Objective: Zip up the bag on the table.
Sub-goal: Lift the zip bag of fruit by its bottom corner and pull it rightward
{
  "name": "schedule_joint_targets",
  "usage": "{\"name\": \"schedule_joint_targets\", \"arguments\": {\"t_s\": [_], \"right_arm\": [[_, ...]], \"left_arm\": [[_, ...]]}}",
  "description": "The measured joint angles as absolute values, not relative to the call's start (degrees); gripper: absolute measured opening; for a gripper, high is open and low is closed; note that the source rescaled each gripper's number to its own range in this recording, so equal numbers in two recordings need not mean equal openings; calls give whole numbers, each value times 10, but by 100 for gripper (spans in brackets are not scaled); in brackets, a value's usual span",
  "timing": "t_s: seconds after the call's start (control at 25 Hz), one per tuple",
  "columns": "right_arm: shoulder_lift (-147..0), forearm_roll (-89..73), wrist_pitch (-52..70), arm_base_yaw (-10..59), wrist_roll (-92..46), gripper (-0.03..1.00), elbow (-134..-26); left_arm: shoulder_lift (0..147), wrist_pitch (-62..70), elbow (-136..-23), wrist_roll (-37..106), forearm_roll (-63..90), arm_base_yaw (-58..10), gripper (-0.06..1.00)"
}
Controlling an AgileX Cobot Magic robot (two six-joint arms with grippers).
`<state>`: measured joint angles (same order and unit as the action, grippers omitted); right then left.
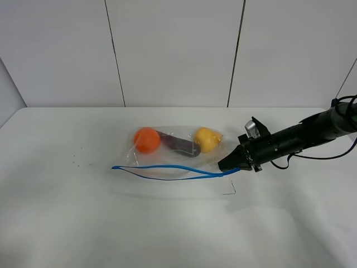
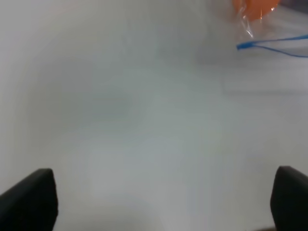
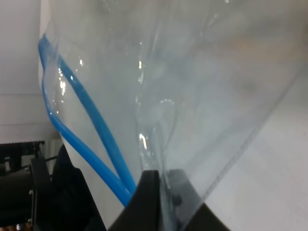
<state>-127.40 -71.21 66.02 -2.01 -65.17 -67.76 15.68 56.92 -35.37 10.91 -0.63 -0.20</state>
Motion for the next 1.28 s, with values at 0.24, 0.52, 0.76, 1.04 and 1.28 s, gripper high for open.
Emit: {"name": "schedule_joint_targets", "arguments": {"t_s": [0.24,0.52,0.76,1.04,1.28], "right_arm": [[-1274,-712,669,-20,-639,0,-678],[-1274,-708,673,-20,-624,0,-678],[-1274,-705,674,-20,-614,0,-678],[-1274,-705,675,-20,-605,0,-678],[-1274,-705,684,-20,-600,0,-678]], "left_arm": [[354,523,-499,185,10,-4,89],[484,473,-585,207,-46,-114,87],[536,466,-587,59,-294,-300,86],[668,480,-537,-163,-649,-563,86],[813,478,-517,-372,-843,-694,86]]}}
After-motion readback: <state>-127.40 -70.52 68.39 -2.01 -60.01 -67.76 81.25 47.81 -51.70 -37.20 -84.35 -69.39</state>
